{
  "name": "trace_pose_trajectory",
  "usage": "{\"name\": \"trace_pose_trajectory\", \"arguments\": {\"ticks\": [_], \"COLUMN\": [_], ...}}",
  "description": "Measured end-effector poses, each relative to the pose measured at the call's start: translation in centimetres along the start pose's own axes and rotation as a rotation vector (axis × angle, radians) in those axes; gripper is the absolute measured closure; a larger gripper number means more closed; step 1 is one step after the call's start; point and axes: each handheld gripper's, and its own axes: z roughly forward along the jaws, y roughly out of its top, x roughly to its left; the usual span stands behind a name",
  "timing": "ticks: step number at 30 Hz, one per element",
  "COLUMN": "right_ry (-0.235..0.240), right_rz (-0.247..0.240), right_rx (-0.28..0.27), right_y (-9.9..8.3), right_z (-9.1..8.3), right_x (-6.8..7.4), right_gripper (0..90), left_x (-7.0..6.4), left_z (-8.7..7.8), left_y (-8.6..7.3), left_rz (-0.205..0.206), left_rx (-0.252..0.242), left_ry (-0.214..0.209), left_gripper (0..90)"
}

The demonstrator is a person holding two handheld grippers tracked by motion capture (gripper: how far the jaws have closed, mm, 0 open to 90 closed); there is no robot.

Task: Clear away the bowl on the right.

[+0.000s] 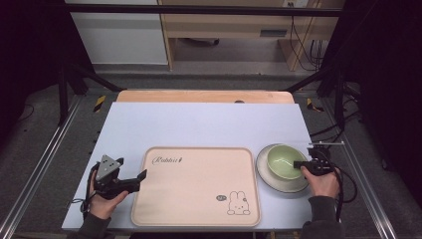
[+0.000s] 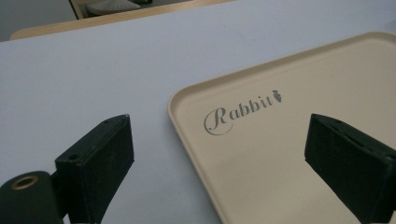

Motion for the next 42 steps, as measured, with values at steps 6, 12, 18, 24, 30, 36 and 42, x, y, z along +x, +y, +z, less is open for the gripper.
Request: {"name": "trace_pose_trajectory", "arguments": {"ticks": [6, 12, 18, 24, 30, 36, 42], "right_ry": [0.007, 0.014, -0.003, -0.004, -0.028, -0.025, -0.026], "right_rz": [0.037, 0.055, 0.038, 0.049, 0.021, 0.029, 0.023], "right_rx": [0.006, 0.009, -0.004, -0.010, -0.027, -0.034, -0.047], "right_y": [0.1, 0.1, 0.1, 0.1, 0.2, 0.2, 0.2], "right_z": [-0.1, -0.1, -0.1, -0.4, -0.7, -0.9, -1.0], "right_x": [0.0, 0.1, 0.2, 0.4, 0.9, 1.2, 1.2], "right_gripper": [82.9, 83.3, 83.5, 83.7, 83.8, 83.7, 83.5], "left_x": [0.0, 0.0, 0.0, 0.0, 0.0, 0.0, 0.0], "left_z": [0.0, 0.0, -0.1, -0.1, -0.2, -0.2, -0.2], "left_y": [0.0, 0.0, 0.1, 0.1, 0.1, 0.1, 0.1], "left_rz": [0.000, 0.000, 0.000, 0.000, -0.001, 0.000, 0.000], "left_rx": [-0.002, -0.003, -0.003, -0.003, -0.005, -0.005, -0.004], "left_ry": [0.000, 0.002, 0.001, 0.000, 0.001, 0.000, -0.001], "left_gripper": [7.9, 7.9, 7.9, 8.0, 8.0, 8.0, 8.0]}}
